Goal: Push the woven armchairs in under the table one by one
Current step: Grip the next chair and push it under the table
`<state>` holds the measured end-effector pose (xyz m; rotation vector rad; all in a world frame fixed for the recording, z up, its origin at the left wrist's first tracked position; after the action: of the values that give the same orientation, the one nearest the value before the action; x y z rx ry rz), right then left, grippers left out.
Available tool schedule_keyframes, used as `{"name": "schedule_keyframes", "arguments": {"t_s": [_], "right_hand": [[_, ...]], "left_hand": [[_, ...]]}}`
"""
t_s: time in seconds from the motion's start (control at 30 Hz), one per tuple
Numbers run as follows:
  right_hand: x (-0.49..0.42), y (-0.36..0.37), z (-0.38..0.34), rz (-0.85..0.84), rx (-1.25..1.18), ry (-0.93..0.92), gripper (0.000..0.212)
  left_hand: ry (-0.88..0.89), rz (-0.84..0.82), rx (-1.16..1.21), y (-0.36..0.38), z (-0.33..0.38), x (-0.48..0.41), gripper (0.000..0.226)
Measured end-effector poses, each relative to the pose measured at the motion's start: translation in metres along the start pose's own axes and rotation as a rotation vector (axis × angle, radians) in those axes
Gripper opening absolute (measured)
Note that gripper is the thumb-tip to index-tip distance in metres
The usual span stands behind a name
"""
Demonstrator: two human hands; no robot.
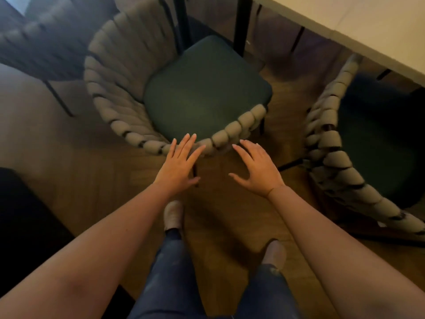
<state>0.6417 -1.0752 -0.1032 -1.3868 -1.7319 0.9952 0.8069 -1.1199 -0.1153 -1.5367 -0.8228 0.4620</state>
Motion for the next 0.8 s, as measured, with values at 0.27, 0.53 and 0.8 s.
{"name": "schedule_keyframes", "arguments": {"t_s": [0.27, 0.53, 0.8], "right_hand": [[-0.124, 0.085, -0.140, -0.083, -0.069, 0.005, 0.087], [-0.176, 0.132, -0.150, -0.330, 0.071, 0.390, 0.071], [-0.155, 0.117, -0.116, -0.312, 0.009, 0.401, 0.041]], "left_hand": [[0.098, -0.248, -0.186, 0.043, -0.190, 0.016, 0.106], [0.292, -0.421, -0.303, 0.057, -0.255, -0.038, 0.049], [0.389, -0.514, -0.373, 0.056, -0.215, -0.054, 0.042]]}}
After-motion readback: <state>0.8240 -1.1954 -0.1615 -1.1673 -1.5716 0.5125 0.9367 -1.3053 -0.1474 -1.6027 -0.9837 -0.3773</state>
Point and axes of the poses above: each hand's wrist, its own x-axis away from the middle knuckle, its own y-axis out of the palm, z = x × y, the point moved 10 cm from there along -x, towards the middle knuckle, and after that the axes turned 9 degrees about -x, right-handed, at the moved point
